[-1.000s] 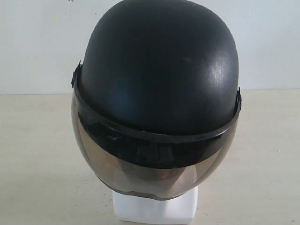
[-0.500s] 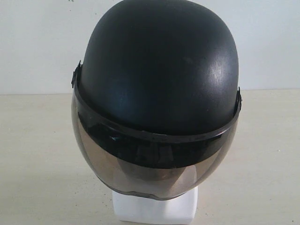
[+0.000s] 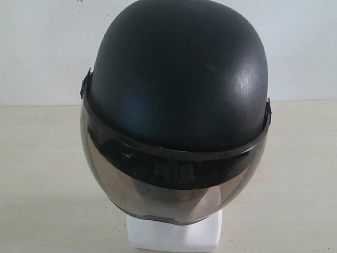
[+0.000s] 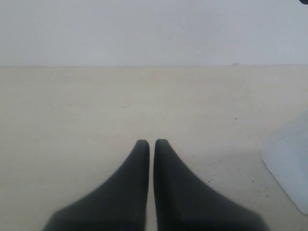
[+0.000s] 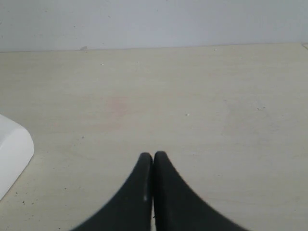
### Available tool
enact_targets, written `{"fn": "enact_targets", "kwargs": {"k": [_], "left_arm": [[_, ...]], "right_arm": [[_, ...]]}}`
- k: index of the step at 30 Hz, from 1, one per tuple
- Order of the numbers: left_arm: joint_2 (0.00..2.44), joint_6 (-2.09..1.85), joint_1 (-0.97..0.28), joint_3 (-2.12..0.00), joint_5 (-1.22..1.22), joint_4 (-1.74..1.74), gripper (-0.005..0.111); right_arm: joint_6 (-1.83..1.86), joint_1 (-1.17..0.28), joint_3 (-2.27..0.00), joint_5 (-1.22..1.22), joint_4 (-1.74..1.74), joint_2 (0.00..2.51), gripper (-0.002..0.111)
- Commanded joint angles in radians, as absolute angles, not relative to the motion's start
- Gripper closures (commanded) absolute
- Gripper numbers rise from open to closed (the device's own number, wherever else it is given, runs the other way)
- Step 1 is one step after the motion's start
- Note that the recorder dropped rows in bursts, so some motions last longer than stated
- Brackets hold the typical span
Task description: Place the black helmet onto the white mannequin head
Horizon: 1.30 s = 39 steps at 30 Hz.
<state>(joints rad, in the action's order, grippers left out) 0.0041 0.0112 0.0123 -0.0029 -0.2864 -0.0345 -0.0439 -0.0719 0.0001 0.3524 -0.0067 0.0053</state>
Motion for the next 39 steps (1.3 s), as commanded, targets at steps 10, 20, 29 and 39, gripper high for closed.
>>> {"fn": "enact_targets", "kwargs": {"k": [10,20,29,39], "left_arm": [[0.0,0.007,0.009,0.0,-0.286,-0.041,0.102],[0.0,0.007,0.02,0.0,-0.286,-0.041,0.102],[0.0,0.007,0.053,0.0,-0.284,-0.039,0.102],[0.0,0.007,0.053,0.0,-0.284,-0.036,0.102]], "right_arm": [[-0.045,-0.07,0.0,0.35,-0.009,0.0,0.109],[-0.045,-0.07,0.0,0.35,-0.009,0.0,0.109],[-0.045,-0.07,0.0,0.343,-0.009,0.0,0.109],[-0.045,-0.07,0.0,0.343,-0.009,0.0,0.109]]}}
